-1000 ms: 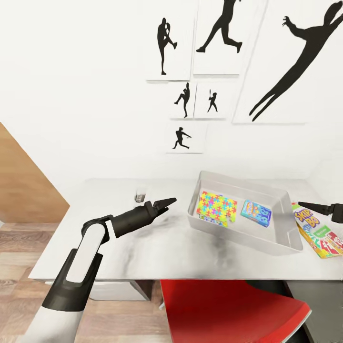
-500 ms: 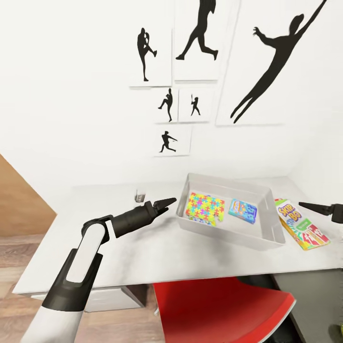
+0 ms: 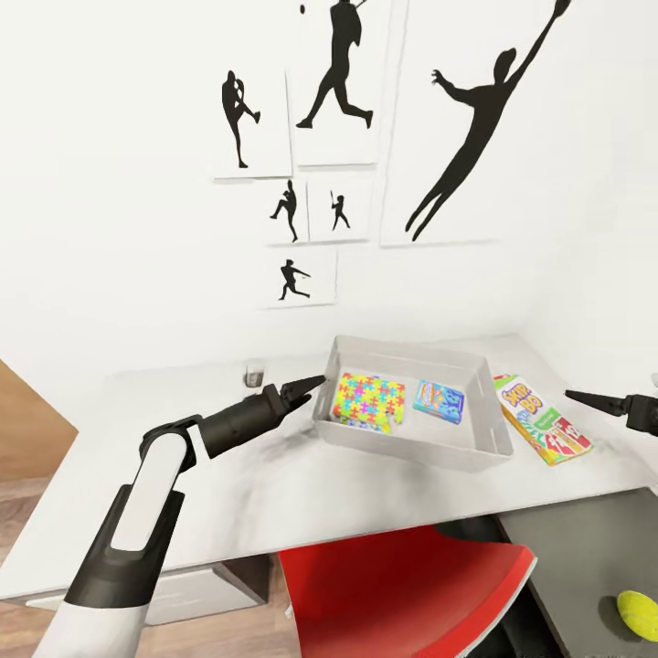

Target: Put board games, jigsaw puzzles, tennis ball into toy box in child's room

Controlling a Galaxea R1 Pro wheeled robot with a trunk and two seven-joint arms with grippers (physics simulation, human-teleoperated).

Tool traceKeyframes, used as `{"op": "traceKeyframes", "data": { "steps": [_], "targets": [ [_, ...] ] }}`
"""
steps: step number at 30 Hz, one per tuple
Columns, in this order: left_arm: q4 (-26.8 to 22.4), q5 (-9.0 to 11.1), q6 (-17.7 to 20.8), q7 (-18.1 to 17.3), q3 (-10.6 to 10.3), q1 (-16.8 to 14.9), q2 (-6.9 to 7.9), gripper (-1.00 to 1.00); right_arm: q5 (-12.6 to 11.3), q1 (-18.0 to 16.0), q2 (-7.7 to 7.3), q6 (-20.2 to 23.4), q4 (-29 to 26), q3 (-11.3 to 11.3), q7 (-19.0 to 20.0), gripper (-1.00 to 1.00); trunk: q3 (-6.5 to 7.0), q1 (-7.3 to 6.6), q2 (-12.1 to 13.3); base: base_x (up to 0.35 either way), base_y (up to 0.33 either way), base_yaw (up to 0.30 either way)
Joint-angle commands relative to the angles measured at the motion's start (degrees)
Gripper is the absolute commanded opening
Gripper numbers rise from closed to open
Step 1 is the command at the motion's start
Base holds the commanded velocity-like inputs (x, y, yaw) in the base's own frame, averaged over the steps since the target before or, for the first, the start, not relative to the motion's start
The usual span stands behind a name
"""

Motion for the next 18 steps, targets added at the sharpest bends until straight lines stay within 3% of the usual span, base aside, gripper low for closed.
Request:
{"op": "traceKeyframes", "data": {
  "steps": [1,6,7,9,18],
  "targets": [
    [-0.3,-0.3,0.2,-0.7,1.0,0.4,0.06,1.00,0.2,0.0,0.08,0.2,0.0,-0.1,0.5,1.00,-0.01,0.04,-0.1,0.000,0.000,-0.183],
    [-0.6,-0.4,0.0,-2.7,2.0,0.9,0.29,1.00,0.1,0.9,0.17,0.2,0.0,-0.1,0.7,1.00,0.43,0.04,-0.1,0.000,0.000,-0.183],
    [-0.7,-0.4,-0.7,-5.2,2.4,1.3,1.01,1.00,0.1,1.9,0.26,0.2,-0.1,-0.1,0.9,1.00,0.52,0.04,-0.1,0.000,0.000,-0.183],
    [-0.7,-0.4,-1.1,-6.1,2.5,1.4,1.37,1.00,0.1,2.4,0.28,0.2,-0.1,-0.1,0.9,1.00,0.70,0.04,-0.1,0.000,0.000,-0.183],
    [-0.8,-0.4,-1.7,-7.4,2.6,1.6,1.88,1.00,-0.1,4.6,0.25,0.2,-0.1,-0.4,1.0,1.00,1.49,0.04,-0.1,0.000,0.000,-0.183]
  ]
}}
